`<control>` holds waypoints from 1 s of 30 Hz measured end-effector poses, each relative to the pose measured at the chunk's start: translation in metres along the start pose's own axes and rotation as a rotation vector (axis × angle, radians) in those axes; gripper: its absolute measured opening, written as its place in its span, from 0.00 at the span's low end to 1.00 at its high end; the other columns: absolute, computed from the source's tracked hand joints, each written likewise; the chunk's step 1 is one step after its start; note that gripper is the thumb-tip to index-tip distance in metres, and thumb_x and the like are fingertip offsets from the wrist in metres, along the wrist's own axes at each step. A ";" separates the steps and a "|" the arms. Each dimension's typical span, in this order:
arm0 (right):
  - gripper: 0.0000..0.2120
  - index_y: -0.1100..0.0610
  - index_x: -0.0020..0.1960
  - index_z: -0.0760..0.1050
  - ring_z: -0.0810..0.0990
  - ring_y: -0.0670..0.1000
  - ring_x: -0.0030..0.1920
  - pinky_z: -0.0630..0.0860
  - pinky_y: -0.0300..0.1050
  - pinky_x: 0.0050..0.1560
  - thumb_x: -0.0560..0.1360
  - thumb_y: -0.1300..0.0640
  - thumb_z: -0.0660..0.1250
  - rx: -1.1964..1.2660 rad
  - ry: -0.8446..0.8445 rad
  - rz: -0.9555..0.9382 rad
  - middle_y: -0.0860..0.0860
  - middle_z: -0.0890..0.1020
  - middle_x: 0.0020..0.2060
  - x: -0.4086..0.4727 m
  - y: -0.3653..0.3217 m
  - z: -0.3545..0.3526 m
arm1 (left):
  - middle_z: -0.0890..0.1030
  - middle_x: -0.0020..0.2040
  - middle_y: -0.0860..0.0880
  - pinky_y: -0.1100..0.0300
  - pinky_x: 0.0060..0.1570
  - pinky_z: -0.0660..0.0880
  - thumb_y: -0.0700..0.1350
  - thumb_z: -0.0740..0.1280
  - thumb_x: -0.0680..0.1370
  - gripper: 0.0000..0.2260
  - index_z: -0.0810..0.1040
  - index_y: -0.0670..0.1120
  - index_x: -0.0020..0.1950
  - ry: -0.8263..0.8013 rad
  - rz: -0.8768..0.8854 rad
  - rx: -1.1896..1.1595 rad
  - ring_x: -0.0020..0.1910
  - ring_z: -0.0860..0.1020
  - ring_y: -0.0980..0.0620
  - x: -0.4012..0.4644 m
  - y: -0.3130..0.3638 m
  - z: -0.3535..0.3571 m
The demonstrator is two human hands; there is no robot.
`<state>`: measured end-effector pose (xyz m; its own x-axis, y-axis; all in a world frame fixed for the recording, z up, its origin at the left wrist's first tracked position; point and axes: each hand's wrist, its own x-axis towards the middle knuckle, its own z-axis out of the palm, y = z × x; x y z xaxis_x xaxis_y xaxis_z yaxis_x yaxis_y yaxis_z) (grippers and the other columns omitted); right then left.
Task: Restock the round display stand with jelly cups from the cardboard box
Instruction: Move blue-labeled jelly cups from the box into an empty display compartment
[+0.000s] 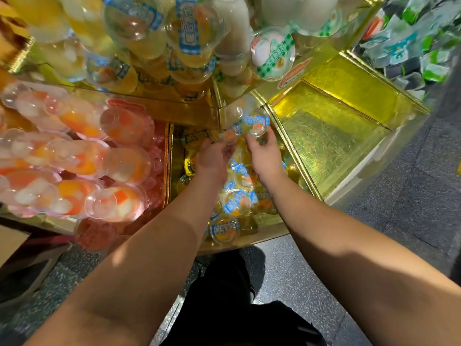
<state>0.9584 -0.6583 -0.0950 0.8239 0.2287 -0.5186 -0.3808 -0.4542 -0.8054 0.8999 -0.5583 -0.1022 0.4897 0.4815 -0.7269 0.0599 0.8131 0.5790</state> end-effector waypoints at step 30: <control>0.11 0.55 0.58 0.76 0.78 0.53 0.49 0.70 0.43 0.47 0.78 0.52 0.66 -0.637 -0.158 -0.281 0.52 0.81 0.48 -0.167 -0.023 -0.068 | 0.77 0.53 0.49 0.67 0.41 0.71 0.43 0.67 0.79 0.12 0.76 0.46 0.63 -0.072 0.459 0.926 0.47 0.75 0.51 -0.208 0.021 -0.081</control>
<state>0.8583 -0.7447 0.0298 0.7657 0.5112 -0.3903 0.1960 -0.7634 -0.6155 0.7282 -0.6148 0.0315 0.6835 0.6362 -0.3579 0.4846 -0.0288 0.8742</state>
